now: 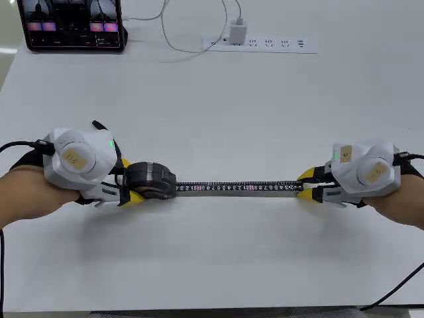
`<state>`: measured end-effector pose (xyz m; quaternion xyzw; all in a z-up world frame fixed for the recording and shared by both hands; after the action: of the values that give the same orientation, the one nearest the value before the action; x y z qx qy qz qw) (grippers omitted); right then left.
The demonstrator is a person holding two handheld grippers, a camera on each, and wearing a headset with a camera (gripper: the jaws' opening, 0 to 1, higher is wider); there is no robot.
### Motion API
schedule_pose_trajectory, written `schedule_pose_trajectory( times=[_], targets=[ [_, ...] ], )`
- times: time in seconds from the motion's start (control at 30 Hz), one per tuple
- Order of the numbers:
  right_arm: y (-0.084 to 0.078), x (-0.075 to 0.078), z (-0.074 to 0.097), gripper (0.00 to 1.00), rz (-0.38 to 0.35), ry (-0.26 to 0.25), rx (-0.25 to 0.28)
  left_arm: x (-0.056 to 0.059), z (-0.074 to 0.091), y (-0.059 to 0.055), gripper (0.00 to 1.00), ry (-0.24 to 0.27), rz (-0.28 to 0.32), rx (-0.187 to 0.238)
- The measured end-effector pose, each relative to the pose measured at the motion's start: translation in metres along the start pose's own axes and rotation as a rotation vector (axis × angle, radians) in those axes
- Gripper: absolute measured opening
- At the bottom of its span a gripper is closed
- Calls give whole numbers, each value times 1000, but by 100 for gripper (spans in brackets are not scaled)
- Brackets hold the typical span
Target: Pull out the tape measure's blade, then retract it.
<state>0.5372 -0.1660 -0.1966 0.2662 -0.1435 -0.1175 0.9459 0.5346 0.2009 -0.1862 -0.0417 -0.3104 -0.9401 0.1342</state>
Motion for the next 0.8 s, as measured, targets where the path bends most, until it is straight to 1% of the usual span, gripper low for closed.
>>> schedule_pose_trajectory(
  times=[0.17,0.3,0.37,0.47,0.57,0.8],
  targets=[
    [2,2,-1,9,2,31,-13,0,0,1,28,0,1,-8],
    [5,5,-2,9,1,61,-38,0,0,1,28,5,3,-14],
    [5,5,-2,10,13,73,-43,1,0,2,28,6,8,-13],
    [5,5,-2,10,28,83,-49,0,0,2,28,3,13,-8],
    [5,6,-2,10,37,93,-54,0,0,2,28,-1,7,-9],
    [5,8,-3,11,42,105,-67,0,0,3,28,-4,-2,-22]
  ],
)
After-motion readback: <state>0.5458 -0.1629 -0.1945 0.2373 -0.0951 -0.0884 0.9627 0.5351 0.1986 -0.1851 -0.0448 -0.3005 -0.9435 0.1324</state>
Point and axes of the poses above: the centre of the closed fingertips' face, and the gripper's own axes: z roughly backward along the fingers, x roughly to its right, y roughly out of its top, the point moved 8 cm from there along z, roughly backward along the fingers, and after that the axes turned 11 degrees about -y, right-handed, at the moved point
